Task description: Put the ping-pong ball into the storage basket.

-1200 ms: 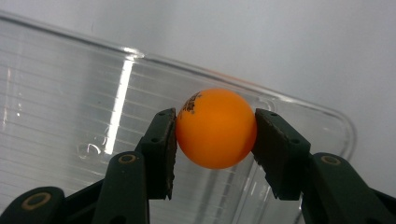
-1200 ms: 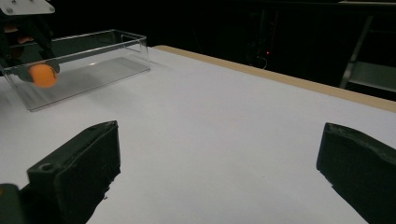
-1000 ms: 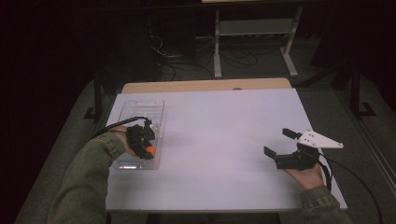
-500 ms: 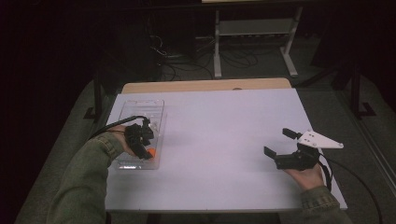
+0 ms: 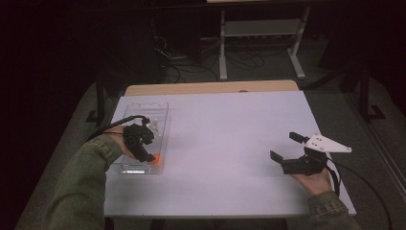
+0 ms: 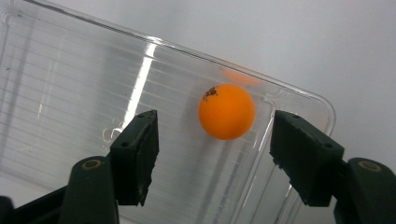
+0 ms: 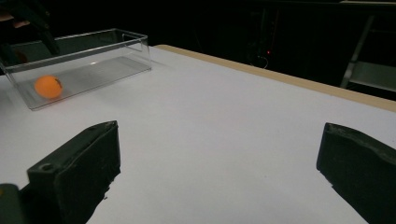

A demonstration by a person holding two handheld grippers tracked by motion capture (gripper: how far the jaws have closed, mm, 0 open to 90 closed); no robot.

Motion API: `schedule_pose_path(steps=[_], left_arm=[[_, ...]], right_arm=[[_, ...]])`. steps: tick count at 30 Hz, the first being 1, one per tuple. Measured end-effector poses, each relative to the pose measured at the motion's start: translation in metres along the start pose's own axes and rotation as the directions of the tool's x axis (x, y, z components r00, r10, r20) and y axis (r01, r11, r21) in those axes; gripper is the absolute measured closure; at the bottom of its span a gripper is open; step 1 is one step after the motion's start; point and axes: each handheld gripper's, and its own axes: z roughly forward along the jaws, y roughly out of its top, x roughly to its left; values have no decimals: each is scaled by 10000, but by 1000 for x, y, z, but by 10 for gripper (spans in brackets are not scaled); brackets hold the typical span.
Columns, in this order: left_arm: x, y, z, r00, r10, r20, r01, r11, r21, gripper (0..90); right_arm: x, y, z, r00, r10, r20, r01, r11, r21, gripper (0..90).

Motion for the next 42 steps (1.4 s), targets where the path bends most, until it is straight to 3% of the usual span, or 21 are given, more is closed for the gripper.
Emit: schedule_pose_path(steps=[6, 12, 15, 28, 37, 42], left_arm=[[1, -2, -4, 9999, -139, -71, 138, 9998, -173, 192], [1, -1, -6, 9992, -352, 209, 361, 9985, -422, 106], [4, -1, -6, 9980, -592, 234, 603, 9968, -517, 3], [-5, -10, -20, 9987, -512, -42, 503, 9907, -1267, 0], [-15, -18, -26, 9977, -544, -416, 455, 9807, -1902, 0], [-20, -23, -29, 9974, -515, -513, 381, 9715, -2338, 0]], right_arm=[[0, 0, -2, 10000, 25, 41, -25, 10000, -51, 0], [0, 0, -2, 10000, 6, 45, -6, 10000, -37, 0], [0, 0, -2, 10000, 41, 63, -41, 10000, -25, 0], [0, 0, -2, 10000, 30, 59, -29, 10000, -24, 0], [1, 0, -2, 10000, 6, 46, -6, 10000, -4, 0], [1, 0, -2, 10000, -1, 52, 1, 10000, -5, 0]])
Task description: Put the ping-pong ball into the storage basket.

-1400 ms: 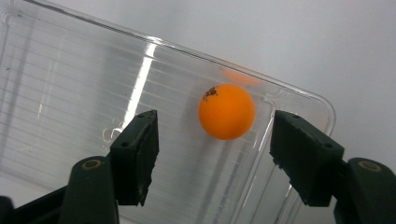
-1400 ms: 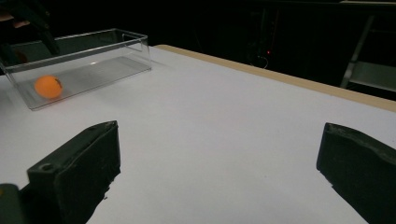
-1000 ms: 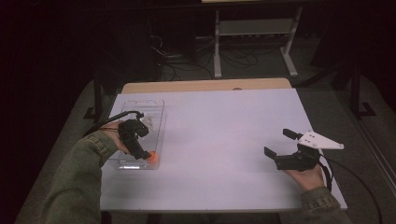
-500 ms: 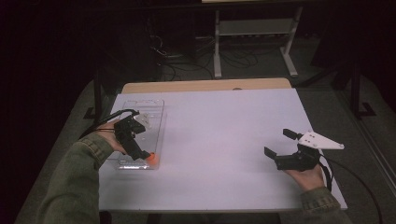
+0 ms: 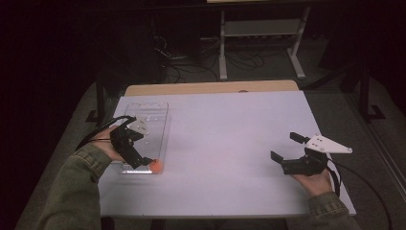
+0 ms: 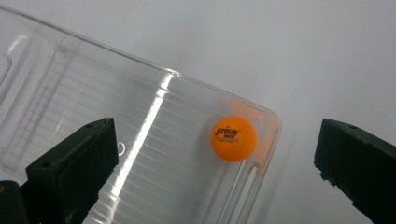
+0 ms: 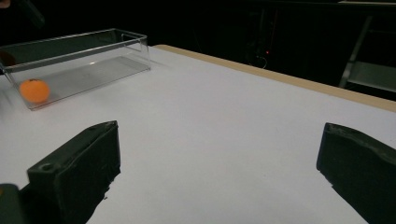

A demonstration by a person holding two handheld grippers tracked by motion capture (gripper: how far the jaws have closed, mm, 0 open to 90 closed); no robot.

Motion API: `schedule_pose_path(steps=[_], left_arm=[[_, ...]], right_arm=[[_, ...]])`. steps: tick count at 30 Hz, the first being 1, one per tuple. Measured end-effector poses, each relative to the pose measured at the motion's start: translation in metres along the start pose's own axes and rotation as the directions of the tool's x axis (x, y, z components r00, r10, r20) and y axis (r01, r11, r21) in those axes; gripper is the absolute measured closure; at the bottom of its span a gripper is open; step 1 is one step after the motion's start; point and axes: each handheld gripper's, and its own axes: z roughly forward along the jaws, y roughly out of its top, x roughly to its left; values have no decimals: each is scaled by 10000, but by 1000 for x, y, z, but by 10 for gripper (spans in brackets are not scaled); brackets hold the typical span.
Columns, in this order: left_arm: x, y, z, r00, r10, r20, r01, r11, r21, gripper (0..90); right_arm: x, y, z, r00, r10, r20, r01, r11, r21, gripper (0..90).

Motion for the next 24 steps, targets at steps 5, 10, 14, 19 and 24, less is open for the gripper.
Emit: schedule_pose_path(steps=[5, 10, 14, 19, 24], left_arm=[[-4, -5, 1, 9999, -54, -126, 52, 9999, -103, 0], [-7, -12, 1, 9995, -282, -129, 274, 9982, -540, 0], [-10, -18, 3, 9989, -397, -252, 376, 9964, -765, 0], [-14, -25, 2, 9960, -718, -528, 637, 9880, -1410, 0], [-20, -30, 3, 9940, -876, -650, 748, 9811, -1782, 0]], right_arm=[[0, 0, 0, 10000, -3, -12, 3, 10000, 4, 0], [0, 0, 0, 10000, -45, -7, 45, 10000, 23, 0], [0, 0, 1, 10000, -35, -16, 35, 10000, 40, 0], [0, 0, 1, 10000, -36, -12, 36, 10000, 55, 0], [1, 0, 1, 10000, -43, -14, 43, 10000, 66, 0]])
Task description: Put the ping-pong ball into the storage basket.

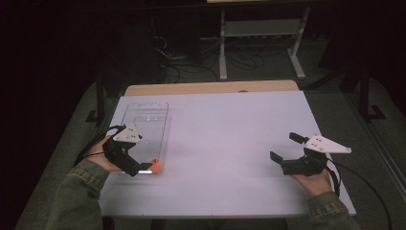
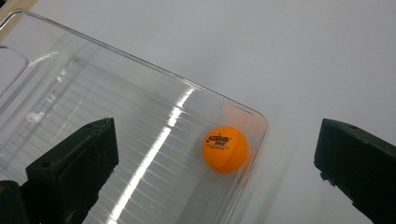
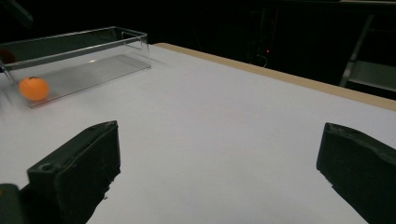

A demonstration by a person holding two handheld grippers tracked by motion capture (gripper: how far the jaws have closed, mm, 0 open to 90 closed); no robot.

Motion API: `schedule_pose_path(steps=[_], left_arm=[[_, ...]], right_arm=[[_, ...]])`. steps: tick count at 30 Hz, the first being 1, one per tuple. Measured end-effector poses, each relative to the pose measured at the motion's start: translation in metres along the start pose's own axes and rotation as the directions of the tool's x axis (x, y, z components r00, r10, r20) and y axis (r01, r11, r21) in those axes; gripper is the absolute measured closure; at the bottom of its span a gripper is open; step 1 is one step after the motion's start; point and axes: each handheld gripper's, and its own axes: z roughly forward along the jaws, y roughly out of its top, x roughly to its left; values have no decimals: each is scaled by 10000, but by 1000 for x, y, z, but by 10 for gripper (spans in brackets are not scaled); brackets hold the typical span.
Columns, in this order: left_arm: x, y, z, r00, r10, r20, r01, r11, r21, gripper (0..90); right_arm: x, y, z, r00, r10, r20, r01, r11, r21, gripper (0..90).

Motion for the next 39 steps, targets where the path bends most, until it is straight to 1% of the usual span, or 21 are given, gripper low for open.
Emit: schedule_pose_path(steps=[1, 2, 3, 5, 6, 7, 8, 10, 12, 14, 16, 19, 23, 27, 28, 35, 38, 39], left_arm=[[0, 0, 0, 10000, 0, 0, 0, 10000, 0, 0], [-2, -2, 0, 9999, -40, -98, 40, 10000, -42, 0], [-3, -4, 0, 9998, -87, -178, 84, 9997, -216, 0], [-4, -6, -1, 9992, -157, -374, 141, 9990, -413, 0], [-4, -7, -1, 9984, -230, -511, 205, 9986, -494, 0], [-4, -9, -1, 9979, -341, -552, 306, 9976, -621, 0], [-4, -9, -1, 9979, -341, -552, 306, 9976, -621, 0], [-5, -13, 0, 9976, -474, -514, 431, 9957, -816, 0], [-6, -15, -1, 9975, -516, -487, 469, 9945, -935, 0], [-7, -18, -1, 9968, -658, -444, 603, 9913, -1170, 0], [-9, -21, -2, 9963, -725, -462, 654, 9880, -1397, 0], [-10, -25, -3, 9959, -813, -387, 741, 9844, -1597, 0], [-11, -30, -2, 9942, -1031, -322, 948, 9757, -1977, 0], [-12, -34, -1, 9928, -1164, -284, 1073, 9694, -2210, 0], [-13, -35, -1, 9922, -1225, -240, 1137, 9664, -2305, 0], [-15, -38, 3, 9916, -1287, -144, 1218, 9648, -2331, 0], [-15, -40, 3, 9915, -1298, -133, 1228, 9626, -2416, 0], [-15, -40, 3, 9907, -1354, -104, 1287, 9605, -2467, 0]], right_arm=[[0, 0, 0, 10000, 0, 0, 0, 10000, 0, 0], [0, 0, 0, 10000, -5, 0, 5, 10000, -3, 0], [0, 0, 0, 10000, 2, -1, -2, 10000, -1, 0], [0, 0, 0, 10000, 2, -1, -2, 10000, 1, 0], [0, 0, 0, 10000, -12, 0, 12, 10000, 1, 0], [0, 0, 0, 10000, -13, -4, 13, 10000, 6, 0], [0, 0, 0, 10000, -13, -4, 13, 10000, 6, 0], [0, 0, 0, 10000, -21, -6, 21, 10000, 18, 0], [0, 0, 0, 10000, -29, -5, 29, 10000, 15, 0], [0, 0, 1, 10000, -23, -5, 23, 10000, 24, 0], [0, 0, 1, 10000, -27, -15, 28, 10000, 34, 0], [0, 0, 1, 10000, -36, -14, 36, 10000, 58, 0], [1, 0, 1, 10000, -52, -16, 52, 10000, 58, 0], [1, -1, 2, 10000, -64, -18, 64, 10000, 65, 0], [1, 0, 2, 10000, -65, -17, 65, 10000, 62, 0], [1, -1, 1, 10000, -53, -17, 53, 9999, 87, 0], [0, -1, 1, 10000, -49, -5, 49, 9999, 102, 0], [0, -1, 1, 10000, -48, -6, 48, 9999, 102, 0]])
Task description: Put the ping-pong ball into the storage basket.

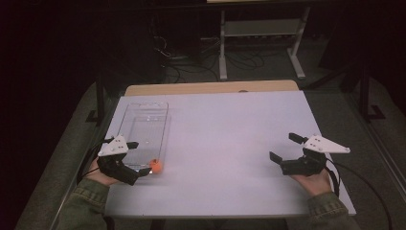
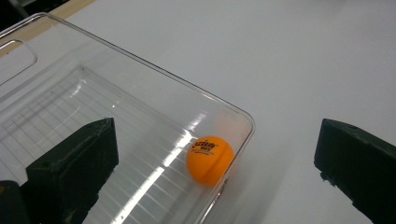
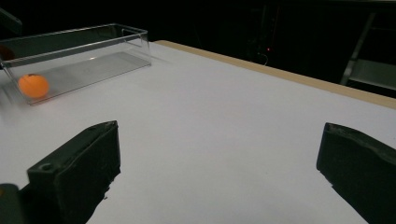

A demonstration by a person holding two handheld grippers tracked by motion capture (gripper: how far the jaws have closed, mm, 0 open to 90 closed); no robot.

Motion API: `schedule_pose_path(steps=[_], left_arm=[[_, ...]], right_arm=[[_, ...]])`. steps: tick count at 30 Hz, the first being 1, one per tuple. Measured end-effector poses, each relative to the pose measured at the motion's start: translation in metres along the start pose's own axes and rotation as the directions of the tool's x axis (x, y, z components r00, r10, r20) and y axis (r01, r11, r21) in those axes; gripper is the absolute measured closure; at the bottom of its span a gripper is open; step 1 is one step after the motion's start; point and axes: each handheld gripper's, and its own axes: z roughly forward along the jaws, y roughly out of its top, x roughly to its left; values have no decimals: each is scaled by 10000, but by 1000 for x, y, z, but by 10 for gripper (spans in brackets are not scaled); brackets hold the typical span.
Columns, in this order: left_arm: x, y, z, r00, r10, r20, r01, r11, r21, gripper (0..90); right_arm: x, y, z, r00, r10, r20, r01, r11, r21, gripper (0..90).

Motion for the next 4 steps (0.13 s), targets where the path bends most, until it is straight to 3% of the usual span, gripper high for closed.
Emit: schedule_pose_path(steps=[4], left_arm=[[0, -2, -3, 9999, -119, -107, 116, 9995, -295, 0]], right_arm=[[0, 0, 0, 10000, 19, -5, -19, 10000, -20, 0]])
